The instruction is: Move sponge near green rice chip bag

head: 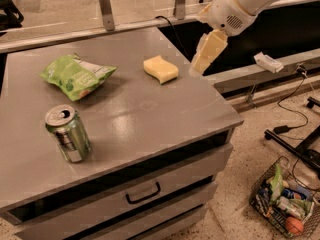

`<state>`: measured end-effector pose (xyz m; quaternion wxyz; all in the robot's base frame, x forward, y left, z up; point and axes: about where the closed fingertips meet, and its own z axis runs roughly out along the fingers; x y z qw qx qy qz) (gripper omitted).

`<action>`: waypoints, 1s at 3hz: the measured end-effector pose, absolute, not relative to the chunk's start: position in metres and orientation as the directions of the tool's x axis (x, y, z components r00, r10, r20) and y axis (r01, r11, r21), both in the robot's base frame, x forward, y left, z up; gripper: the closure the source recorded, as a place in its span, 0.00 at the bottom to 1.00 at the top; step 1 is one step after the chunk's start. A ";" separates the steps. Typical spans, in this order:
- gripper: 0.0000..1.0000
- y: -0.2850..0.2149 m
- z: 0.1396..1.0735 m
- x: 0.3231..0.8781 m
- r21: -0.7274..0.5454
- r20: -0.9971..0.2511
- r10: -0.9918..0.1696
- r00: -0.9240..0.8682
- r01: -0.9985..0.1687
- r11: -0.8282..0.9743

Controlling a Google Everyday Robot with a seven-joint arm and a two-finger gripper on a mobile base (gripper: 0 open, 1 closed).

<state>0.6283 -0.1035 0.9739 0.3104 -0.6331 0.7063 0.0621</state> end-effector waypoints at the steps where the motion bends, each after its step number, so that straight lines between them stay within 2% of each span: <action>1: 0.00 -0.077 0.945 0.658 -0.271 -0.557 -0.830 -0.044 -0.935 0.231; 3: 0.00 -0.058 0.879 0.700 -0.206 -0.577 -0.804 -0.142 -0.927 0.312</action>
Offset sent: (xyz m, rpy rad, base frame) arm 0.0822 0.0454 -0.1023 0.0960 0.0976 -0.1405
